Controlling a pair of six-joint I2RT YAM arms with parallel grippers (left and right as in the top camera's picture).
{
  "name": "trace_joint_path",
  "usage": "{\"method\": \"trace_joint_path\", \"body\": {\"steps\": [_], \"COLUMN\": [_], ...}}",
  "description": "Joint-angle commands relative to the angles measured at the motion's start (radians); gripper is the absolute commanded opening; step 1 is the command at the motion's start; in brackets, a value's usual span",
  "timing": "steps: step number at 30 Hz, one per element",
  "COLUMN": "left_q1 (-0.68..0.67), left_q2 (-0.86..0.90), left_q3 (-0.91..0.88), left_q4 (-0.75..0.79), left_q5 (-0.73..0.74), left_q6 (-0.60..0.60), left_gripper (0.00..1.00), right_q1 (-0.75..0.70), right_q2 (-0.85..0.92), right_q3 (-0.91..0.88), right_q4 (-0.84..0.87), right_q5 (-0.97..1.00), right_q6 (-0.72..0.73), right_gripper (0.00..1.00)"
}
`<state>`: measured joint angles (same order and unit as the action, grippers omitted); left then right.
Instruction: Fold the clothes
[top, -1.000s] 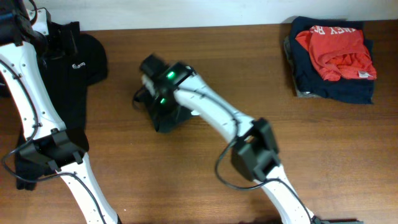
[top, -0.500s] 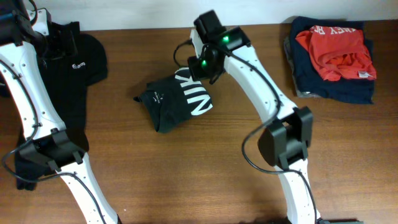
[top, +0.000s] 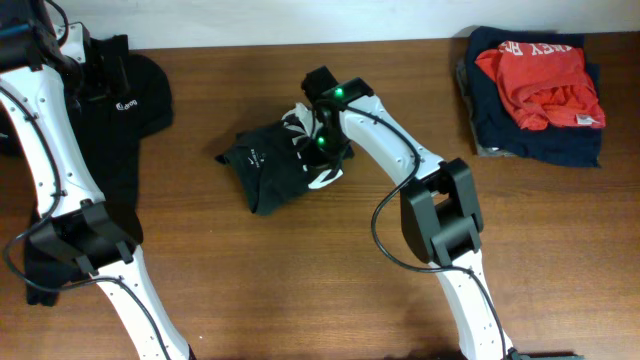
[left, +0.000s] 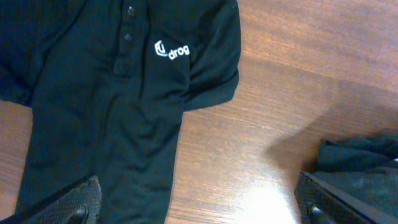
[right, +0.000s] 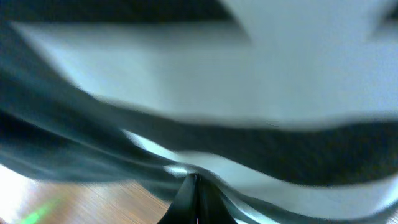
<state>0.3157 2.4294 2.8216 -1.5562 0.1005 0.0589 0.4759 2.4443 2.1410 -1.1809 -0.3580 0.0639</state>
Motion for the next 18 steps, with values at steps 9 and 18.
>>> {"method": "trace_joint_path", "body": {"steps": [9, 18], "left_q1": [-0.008, -0.035], "left_q2": [0.013, 0.013], "left_q3": [-0.007, -0.006], "left_q4": [0.023, 0.037], "left_q5": [0.019, 0.019], "left_q6": [-0.01, -0.01], "left_gripper": [0.99, 0.99], "right_q1": [-0.203, -0.296], "right_q2": [0.109, 0.109], "right_q3": [-0.027, 0.02], "right_q4": [0.051, 0.24], "right_q5": [0.045, 0.106], "right_q6": [-0.186, -0.225], "right_gripper": [0.04, 0.04]}}
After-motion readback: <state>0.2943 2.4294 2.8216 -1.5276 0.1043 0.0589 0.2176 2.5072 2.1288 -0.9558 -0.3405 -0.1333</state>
